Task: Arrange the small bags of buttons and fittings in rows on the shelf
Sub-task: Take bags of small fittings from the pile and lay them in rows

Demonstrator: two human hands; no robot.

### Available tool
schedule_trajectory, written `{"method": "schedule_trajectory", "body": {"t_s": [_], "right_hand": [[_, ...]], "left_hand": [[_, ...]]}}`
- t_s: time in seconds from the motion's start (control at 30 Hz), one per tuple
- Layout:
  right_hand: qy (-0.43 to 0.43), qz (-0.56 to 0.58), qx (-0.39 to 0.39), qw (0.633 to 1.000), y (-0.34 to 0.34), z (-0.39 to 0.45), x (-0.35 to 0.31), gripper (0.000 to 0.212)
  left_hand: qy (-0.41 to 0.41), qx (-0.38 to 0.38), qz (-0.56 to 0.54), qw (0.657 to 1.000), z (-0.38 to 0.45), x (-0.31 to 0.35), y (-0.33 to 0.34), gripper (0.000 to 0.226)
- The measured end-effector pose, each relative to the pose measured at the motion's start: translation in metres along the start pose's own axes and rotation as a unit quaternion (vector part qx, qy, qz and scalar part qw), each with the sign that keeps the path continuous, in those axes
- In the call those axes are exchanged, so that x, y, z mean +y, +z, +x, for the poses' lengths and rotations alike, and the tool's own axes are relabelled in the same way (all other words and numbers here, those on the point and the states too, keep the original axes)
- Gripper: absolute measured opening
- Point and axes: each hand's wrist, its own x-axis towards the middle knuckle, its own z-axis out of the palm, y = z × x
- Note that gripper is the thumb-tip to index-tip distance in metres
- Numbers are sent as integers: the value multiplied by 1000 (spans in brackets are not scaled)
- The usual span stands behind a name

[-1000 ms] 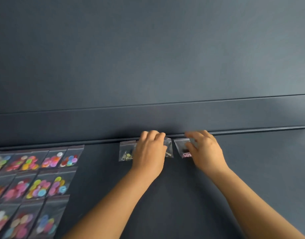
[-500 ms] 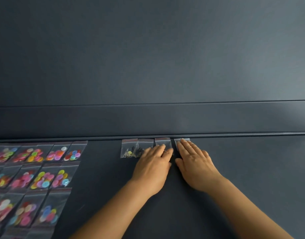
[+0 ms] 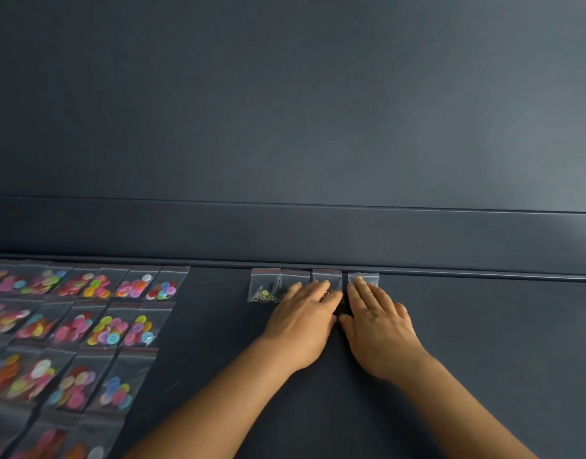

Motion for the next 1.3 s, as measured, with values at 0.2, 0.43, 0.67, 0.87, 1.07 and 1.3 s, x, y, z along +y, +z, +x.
{"method": "schedule_trajectory", "body": {"t_s": [0.2, 0.43, 0.67, 0.87, 1.07, 1.3], "right_hand": [[-6, 13, 23, 1000, 0, -1, -4, 59], [-56, 23, 89, 994, -10, -9, -39, 62], [-135, 49, 111, 983, -4, -34, -119, 66], [-187, 56, 103, 975, 15, -68, -215, 65], [-223, 72, 77, 969, 47, -102, -327, 64], [-286, 72, 51, 954, 86, -130, -452, 62]], "left_hand": [[-13, -3, -4, 1000, -6, 0, -6, 51], [-70, 54, -1, 996, -48, -22, -26, 61], [-175, 108, -24, 978, -137, -66, -46, 63], [-221, 144, -20, 964, -234, -116, -64, 65], [-265, 149, -14, 953, -339, -182, -76, 65], [-334, 169, -8, 927, -454, -256, -87, 64]]}}
